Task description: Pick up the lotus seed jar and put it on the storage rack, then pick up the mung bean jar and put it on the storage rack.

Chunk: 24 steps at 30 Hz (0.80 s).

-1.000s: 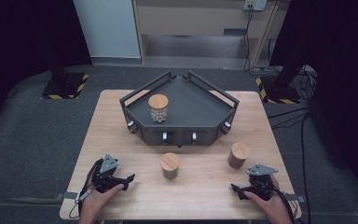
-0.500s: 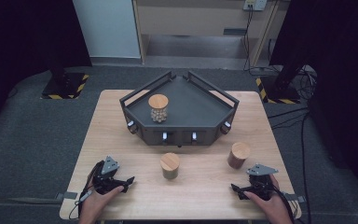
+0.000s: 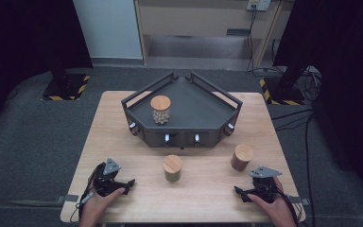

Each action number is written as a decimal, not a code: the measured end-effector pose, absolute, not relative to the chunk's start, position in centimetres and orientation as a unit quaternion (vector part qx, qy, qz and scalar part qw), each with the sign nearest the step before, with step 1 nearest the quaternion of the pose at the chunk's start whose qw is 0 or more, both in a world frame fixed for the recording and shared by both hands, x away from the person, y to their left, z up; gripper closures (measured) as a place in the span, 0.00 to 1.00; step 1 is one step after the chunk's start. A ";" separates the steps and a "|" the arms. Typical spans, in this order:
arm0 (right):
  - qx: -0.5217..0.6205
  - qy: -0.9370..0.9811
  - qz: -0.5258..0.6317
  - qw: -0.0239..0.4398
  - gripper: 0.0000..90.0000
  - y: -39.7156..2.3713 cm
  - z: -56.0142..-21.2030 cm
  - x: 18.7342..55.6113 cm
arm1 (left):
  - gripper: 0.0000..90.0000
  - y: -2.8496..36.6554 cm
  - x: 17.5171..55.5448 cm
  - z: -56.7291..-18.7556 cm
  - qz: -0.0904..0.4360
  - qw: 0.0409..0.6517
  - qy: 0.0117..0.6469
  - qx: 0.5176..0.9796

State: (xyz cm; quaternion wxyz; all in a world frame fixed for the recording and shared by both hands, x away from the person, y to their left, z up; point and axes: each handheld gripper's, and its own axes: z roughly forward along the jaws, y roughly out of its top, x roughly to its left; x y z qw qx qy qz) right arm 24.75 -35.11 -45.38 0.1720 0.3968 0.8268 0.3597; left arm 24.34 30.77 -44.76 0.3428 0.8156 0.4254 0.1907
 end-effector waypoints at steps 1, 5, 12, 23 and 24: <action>0.397 0.827 0.360 0.172 0.02 -35.1 -45.4 24.7 | 0.03 30.8 24.3 -44.8 0.191 0.343 0.425 0.816; 0.397 0.827 0.360 0.172 0.02 -35.1 -45.4 24.7 | 0.03 30.8 24.4 -44.8 0.190 0.343 0.425 0.816; 0.397 0.827 0.359 0.172 0.02 -35.1 -45.4 24.8 | 0.02 30.8 24.4 -44.8 0.190 0.344 0.425 0.815; 0.387 0.831 0.361 0.168 0.03 -35.6 -44.4 23.9 | 0.02 30.8 24.4 -44.8 0.189 0.344 0.425 0.815; 0.387 0.832 0.361 0.166 0.03 -35.7 -44.3 23.9 | 0.02 30.8 24.4 -44.8 0.189 0.344 0.426 0.815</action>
